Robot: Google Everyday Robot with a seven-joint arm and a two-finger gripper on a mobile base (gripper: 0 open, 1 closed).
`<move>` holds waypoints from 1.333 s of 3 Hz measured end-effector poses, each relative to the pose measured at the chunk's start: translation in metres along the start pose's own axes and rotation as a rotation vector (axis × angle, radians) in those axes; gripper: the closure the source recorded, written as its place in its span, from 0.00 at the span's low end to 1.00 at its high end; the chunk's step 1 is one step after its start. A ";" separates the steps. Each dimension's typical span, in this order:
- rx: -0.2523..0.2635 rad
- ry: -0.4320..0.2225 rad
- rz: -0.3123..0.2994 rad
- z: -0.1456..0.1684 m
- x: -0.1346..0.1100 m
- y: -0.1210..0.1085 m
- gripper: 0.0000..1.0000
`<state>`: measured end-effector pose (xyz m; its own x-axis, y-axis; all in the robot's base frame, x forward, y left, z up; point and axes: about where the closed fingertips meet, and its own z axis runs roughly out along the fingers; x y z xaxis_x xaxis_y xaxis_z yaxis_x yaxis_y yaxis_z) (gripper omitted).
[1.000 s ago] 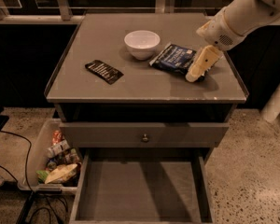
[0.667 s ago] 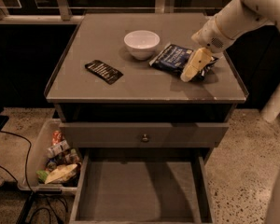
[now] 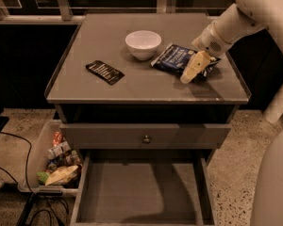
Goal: Place blue chip bag into middle drawer
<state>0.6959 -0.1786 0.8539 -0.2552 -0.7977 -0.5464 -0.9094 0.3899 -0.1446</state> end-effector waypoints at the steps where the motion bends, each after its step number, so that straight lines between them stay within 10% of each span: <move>1: 0.000 0.000 0.000 0.000 0.000 0.000 0.17; 4: 0.000 0.000 0.000 0.000 0.000 0.000 0.86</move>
Offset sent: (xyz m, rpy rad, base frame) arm 0.0000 0.0000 0.0000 0.0000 0.0000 0.0000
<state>0.6959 -0.1785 0.8537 -0.2552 -0.7978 -0.5463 -0.9095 0.3898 -0.1444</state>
